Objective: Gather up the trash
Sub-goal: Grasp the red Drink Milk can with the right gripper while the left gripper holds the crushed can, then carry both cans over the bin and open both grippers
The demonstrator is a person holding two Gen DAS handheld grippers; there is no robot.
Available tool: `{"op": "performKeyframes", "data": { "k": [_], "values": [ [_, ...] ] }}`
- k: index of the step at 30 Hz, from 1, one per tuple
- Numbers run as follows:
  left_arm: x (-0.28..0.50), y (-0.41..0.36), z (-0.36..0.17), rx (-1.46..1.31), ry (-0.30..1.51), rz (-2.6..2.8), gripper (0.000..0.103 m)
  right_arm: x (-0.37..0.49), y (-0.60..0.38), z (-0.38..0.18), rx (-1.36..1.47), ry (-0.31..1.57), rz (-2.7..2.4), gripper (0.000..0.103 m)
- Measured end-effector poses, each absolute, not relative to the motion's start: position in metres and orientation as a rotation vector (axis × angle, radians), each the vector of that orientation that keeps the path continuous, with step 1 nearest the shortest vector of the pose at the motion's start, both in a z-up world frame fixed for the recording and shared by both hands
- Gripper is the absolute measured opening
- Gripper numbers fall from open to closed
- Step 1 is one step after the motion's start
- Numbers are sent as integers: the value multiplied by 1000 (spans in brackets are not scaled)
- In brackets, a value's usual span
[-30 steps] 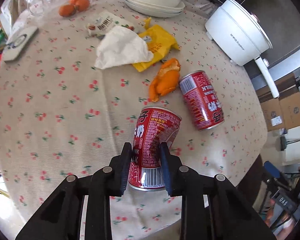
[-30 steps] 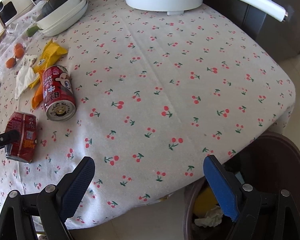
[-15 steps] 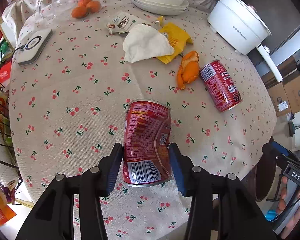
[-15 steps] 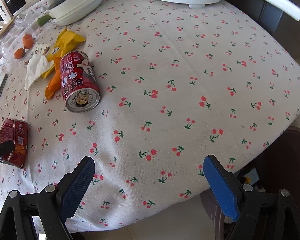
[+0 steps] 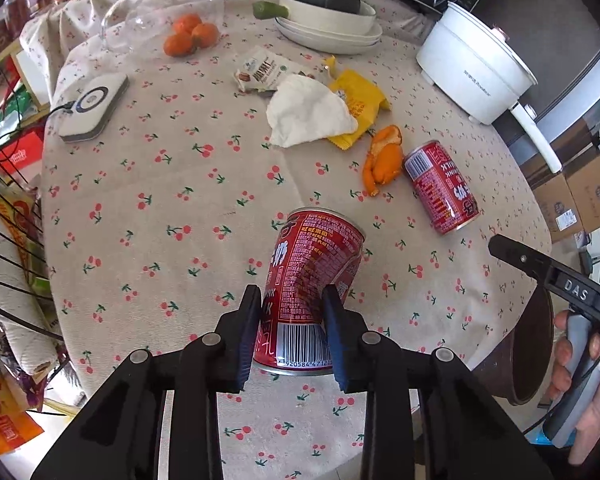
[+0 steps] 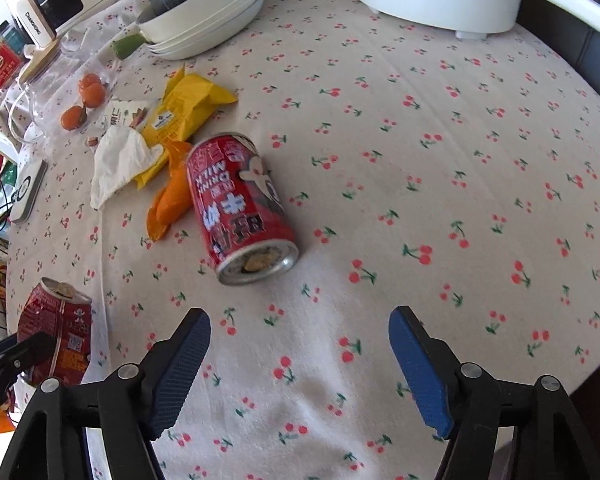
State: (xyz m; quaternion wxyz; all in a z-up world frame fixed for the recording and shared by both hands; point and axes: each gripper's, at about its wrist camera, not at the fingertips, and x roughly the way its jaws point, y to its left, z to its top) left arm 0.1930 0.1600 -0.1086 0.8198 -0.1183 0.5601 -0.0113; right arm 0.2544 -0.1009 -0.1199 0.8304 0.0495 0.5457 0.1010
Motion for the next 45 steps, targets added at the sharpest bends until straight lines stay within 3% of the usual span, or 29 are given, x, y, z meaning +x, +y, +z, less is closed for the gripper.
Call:
{"op": "performKeyframes", "data": {
  "k": [5,11,24,45],
  "values": [
    [183,181,-95,-273,1151,17,33,285,-73,-130,89,1168,227,72],
    [181,187,-91,-284,1141,25,33,305,-45,-151,2,1203,207,58],
    [171,152,-76,-307,1110,1,33,231,-95,-95,-48,1130,269,56],
    [157,-16,-65,-115,1090,-218,33,130,-270,-57,98,1026,142,56]
  ]
}}
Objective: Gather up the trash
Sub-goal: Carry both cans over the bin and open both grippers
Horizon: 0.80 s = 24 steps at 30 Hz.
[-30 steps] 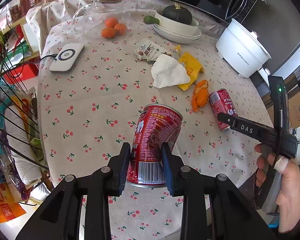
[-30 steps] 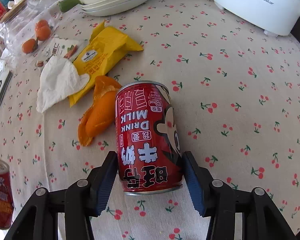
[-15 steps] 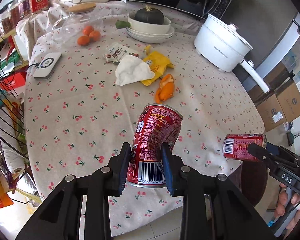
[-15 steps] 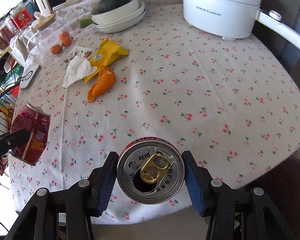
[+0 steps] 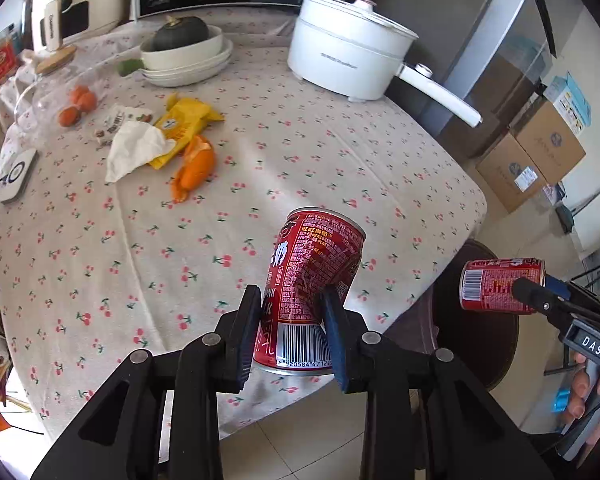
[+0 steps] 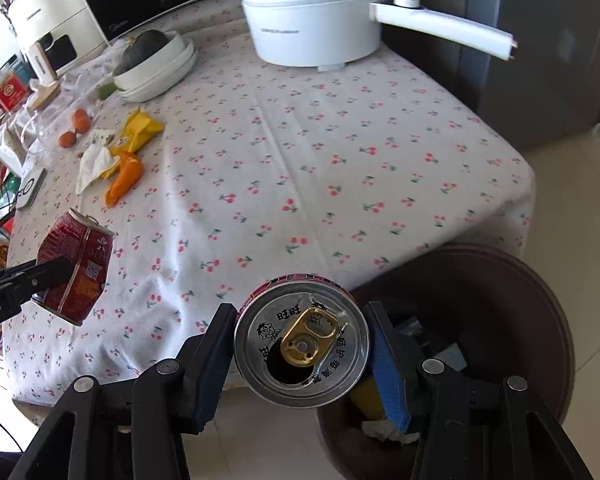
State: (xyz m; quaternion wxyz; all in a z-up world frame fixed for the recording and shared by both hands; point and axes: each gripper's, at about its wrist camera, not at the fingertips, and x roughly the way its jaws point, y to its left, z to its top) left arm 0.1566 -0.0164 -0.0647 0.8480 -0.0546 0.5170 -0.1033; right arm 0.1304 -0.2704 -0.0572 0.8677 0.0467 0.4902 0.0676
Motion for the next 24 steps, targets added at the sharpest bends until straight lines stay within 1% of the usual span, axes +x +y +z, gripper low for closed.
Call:
{"op": "performKeyframes", "data": {
  "k": [10,16,20,24],
  "values": [
    [146,-130,-83,8,1119,-407,33,103,-356,-63,152,1043,10,56],
    [141,-197,-105,81,1142,-506,33,84,-398,-73,180,1065,-56,56],
    [143,-226,-123,124,1150,-543,33,78,-421,-79,203,1083,-94,56],
    [146,-236,-131,144,1143,-562,34,77,-434,-84,206,1096,-117,56]
  ]
}}
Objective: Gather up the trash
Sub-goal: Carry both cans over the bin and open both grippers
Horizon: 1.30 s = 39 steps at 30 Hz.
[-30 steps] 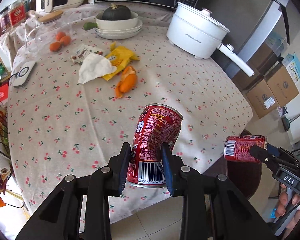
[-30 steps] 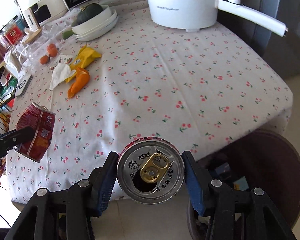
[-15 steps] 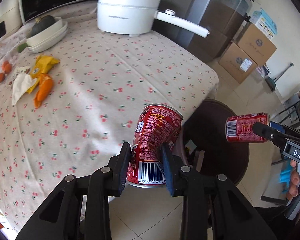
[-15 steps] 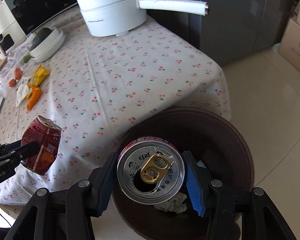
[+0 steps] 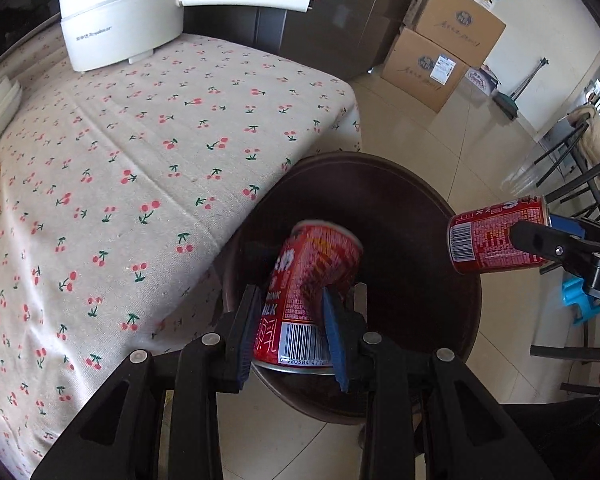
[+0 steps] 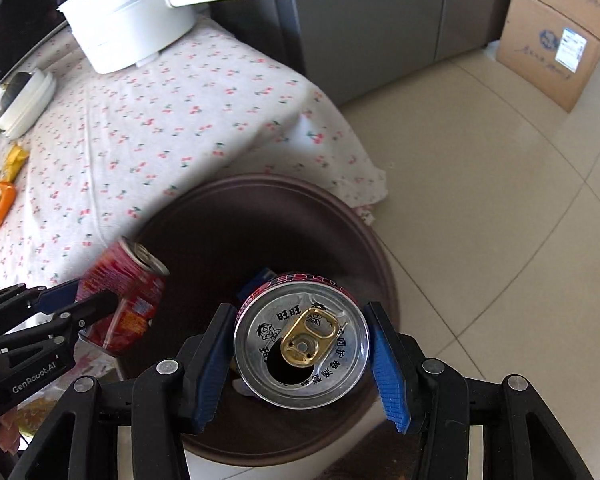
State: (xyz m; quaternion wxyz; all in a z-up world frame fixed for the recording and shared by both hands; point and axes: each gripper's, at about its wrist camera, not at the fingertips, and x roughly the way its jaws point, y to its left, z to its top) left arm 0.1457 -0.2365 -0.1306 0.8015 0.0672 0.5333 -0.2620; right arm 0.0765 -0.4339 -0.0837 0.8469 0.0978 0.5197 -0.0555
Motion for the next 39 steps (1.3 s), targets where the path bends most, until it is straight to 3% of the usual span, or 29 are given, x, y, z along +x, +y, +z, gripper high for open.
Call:
{"op": "performKeyframes", "data": {
  "k": [3,5,7,22,23,25,26,39],
  "values": [
    [148,-235,-128,141,1133,-554,43,77,-438,-86,205,1105,-123,56],
    [149,-229,-123,128,1115,-543,56,78,-439,-87,201,1109,-126,56],
    [151,-222,-117,117,1101,-530,60,80,-438,-88,197,1113,-126,56],
    [153,-130,-88,94,1066,-361,74,95,-413,-105,100,1215,-159,57],
    [154,-123,-86,91,1064,-348,75,96,-411,-106,94,1221,-164,58],
    [154,-110,-83,79,1061,-321,76,96,-408,-104,86,1216,-176,74],
    [155,-104,-81,72,1061,-310,77,96,-406,-103,87,1206,-171,77],
    [146,-12,-59,-27,1025,-181,79,115,-358,-85,67,1154,-96,81]
  ]
}}
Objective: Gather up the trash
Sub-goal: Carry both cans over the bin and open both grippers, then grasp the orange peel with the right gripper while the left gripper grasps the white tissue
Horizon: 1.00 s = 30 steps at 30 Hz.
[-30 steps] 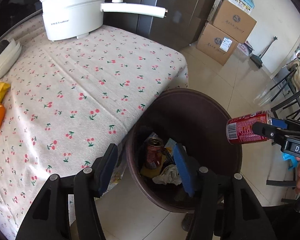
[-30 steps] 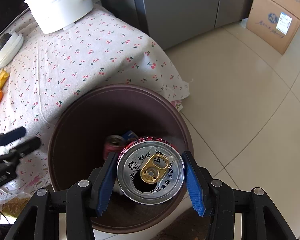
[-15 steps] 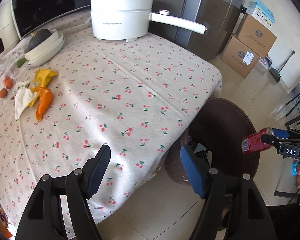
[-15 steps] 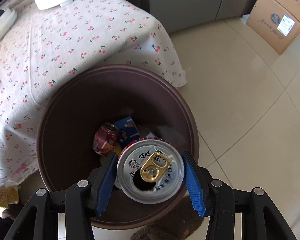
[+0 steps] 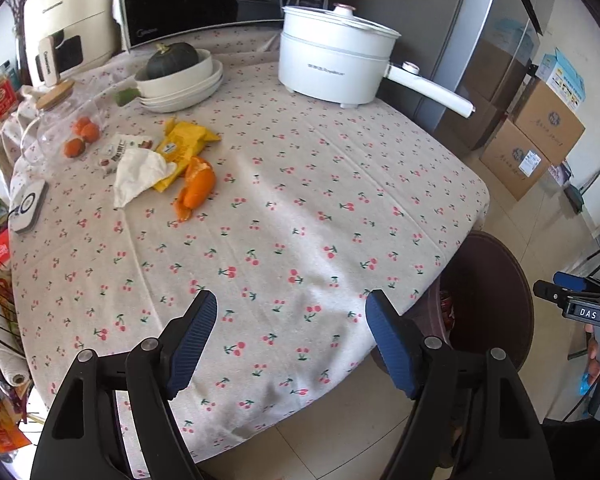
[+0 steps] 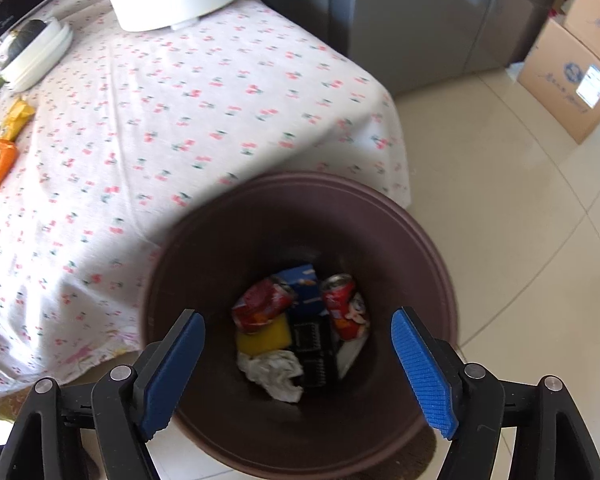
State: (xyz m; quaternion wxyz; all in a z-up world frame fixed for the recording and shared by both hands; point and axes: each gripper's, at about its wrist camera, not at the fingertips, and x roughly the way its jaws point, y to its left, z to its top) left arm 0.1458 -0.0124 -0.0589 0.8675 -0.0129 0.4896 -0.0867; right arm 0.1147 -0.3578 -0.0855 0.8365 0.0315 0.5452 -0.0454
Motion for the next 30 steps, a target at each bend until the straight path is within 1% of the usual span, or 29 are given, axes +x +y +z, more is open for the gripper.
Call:
{"op": "performKeyframes", "data": {
  "k": [17,24,30],
  "values": [
    [144,123,-64,-225,1045,41,79,161,-245,-80,38,1121,16,84],
    [145,162,-70,-275,1049,120,79,182,-181,-85,16,1109,110,85],
    [146,186,-76,-281,1047,203,79,212,-121,-101,35,1096,191,85]
  ]
}}
